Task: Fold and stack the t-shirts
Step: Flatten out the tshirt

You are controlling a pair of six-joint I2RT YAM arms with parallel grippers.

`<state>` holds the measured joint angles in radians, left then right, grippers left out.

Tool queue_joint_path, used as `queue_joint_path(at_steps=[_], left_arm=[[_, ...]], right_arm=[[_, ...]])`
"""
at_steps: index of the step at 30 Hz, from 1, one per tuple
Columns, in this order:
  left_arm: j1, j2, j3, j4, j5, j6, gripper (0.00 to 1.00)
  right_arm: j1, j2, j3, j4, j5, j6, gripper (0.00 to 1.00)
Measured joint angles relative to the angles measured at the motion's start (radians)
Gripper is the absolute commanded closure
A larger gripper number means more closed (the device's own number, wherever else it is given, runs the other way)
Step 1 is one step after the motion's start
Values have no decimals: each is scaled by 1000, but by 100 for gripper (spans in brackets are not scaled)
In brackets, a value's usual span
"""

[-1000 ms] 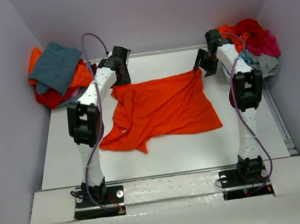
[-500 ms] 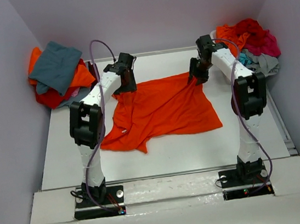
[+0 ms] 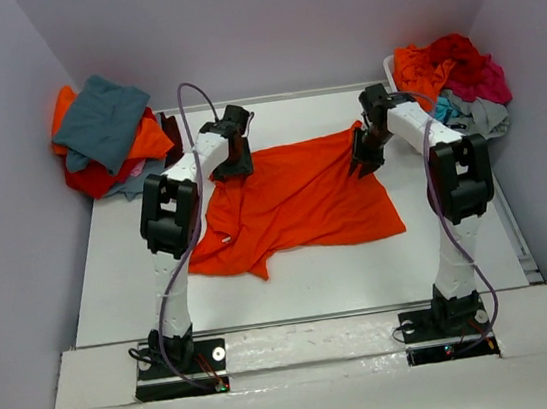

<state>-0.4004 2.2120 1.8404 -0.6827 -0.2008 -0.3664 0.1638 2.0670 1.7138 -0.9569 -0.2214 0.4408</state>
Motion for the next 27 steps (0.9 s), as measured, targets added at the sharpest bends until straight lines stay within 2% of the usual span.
queue_joint_path(at_steps=[11, 27], left_arm=[[50, 10, 30, 2, 3, 10, 32], [79, 117, 126, -19, 11, 26, 31]], right_arm=[[26, -1, -68, 24, -28, 0, 64], [54, -1, -95, 31, -50, 0, 65]])
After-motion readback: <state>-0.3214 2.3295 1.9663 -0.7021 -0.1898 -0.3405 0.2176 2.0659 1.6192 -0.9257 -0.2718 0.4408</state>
